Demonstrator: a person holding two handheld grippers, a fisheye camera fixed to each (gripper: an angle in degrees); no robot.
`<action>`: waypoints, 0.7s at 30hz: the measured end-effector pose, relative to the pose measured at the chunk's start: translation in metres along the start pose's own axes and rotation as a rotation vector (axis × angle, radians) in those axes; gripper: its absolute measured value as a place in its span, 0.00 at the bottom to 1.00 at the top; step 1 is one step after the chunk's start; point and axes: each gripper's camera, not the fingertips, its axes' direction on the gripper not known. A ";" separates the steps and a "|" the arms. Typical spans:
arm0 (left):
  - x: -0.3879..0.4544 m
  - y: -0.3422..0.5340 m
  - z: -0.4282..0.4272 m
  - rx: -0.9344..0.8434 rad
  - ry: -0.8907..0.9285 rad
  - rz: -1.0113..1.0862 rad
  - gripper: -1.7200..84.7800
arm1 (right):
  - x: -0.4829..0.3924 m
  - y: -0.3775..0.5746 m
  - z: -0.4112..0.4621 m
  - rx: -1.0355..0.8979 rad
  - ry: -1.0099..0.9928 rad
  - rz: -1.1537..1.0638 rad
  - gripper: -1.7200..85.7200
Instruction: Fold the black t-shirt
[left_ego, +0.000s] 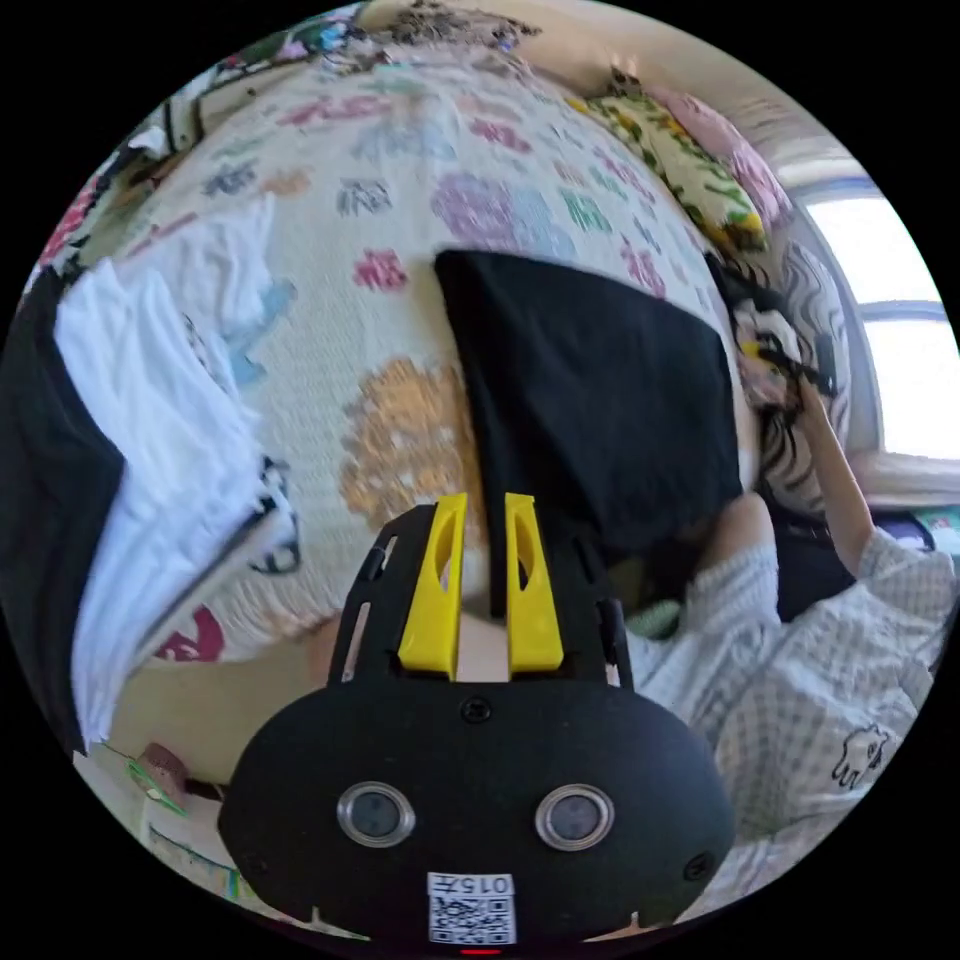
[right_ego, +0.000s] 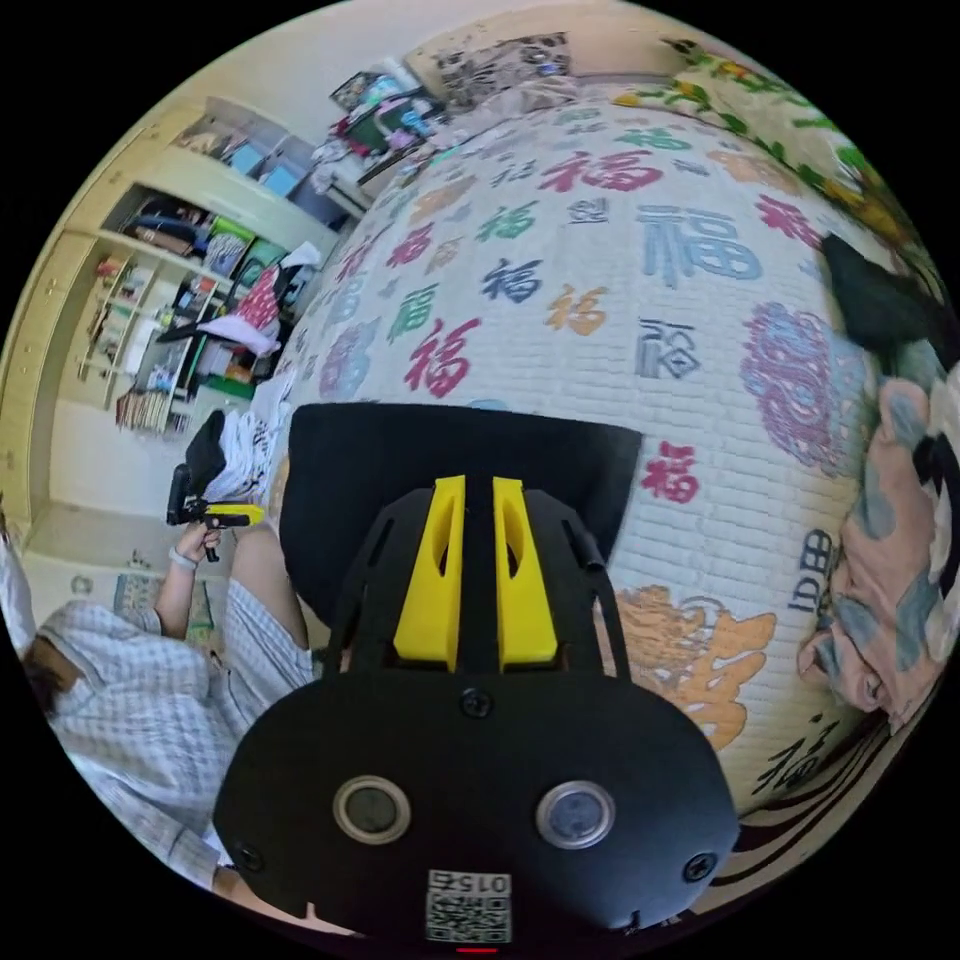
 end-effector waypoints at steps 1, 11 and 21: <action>0.003 0.000 0.011 -0.062 -0.009 0.019 0.11 | -0.024 -0.012 0.012 -0.020 -0.010 -0.053 0.08; 0.000 -0.026 0.048 -0.171 -0.011 0.067 0.09 | -0.254 -0.161 0.155 -0.261 -0.075 -0.437 0.12; -0.003 -0.041 0.055 -0.181 -0.013 0.110 0.08 | -0.371 -0.245 0.296 -0.602 0.288 -0.536 0.12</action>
